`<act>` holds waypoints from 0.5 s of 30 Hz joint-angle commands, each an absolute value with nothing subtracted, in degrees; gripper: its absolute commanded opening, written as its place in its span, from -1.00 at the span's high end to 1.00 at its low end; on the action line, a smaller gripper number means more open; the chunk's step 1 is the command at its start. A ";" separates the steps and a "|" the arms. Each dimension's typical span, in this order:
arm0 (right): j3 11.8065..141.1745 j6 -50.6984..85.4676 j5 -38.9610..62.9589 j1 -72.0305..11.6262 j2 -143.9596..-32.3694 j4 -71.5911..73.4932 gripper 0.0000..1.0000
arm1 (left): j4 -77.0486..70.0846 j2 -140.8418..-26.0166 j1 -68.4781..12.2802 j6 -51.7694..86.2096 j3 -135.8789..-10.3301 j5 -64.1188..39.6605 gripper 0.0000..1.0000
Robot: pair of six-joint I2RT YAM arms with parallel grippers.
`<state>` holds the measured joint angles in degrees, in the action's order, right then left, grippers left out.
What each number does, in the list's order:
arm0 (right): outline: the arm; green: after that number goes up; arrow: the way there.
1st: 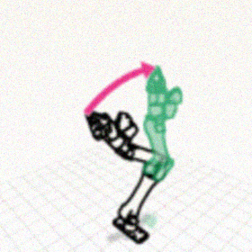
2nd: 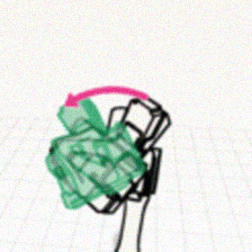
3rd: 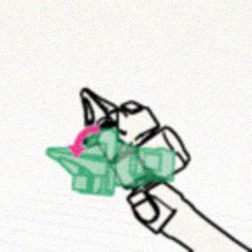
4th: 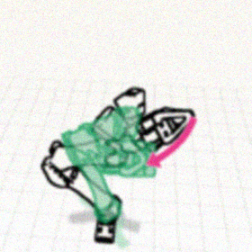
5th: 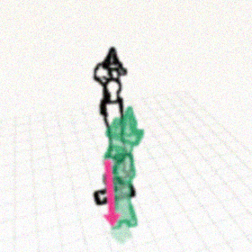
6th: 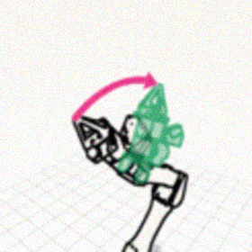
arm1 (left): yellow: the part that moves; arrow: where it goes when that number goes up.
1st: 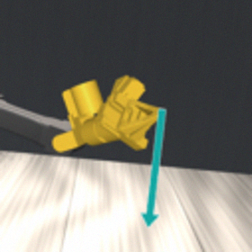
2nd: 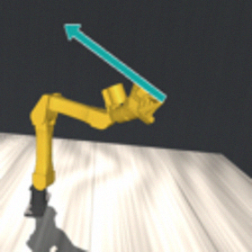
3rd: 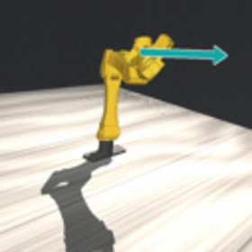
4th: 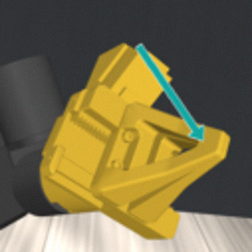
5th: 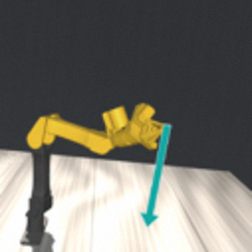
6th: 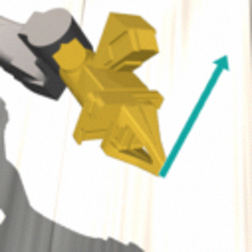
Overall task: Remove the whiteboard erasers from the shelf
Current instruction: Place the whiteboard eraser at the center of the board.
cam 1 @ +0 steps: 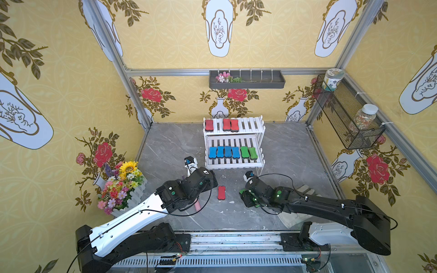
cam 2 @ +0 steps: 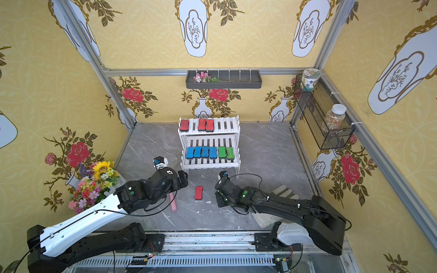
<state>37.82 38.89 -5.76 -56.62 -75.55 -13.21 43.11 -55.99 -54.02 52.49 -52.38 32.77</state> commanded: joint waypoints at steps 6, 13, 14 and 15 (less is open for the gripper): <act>40.41 39.02 -8.31 -56.79 -83.37 -7.43 0.17 | 42.88 -55.81 -53.99 52.33 -51.72 32.66 -0.99; 41.22 39.74 -9.24 -56.85 -86.52 -8.78 0.11 | 42.80 -55.81 -53.90 52.37 -51.51 32.70 -0.99; 41.24 39.73 -9.31 -56.99 -86.69 -8.87 0.10 | 42.80 -55.81 -53.88 52.38 -51.59 32.61 -0.99; 41.18 39.82 -9.39 -57.11 -86.82 -8.88 0.10 | 42.72 -55.76 -53.89 52.38 -51.57 32.54 -0.99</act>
<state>40.82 39.20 -8.03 -56.88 -86.41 -9.06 43.11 -55.79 -53.95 52.51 -51.88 32.77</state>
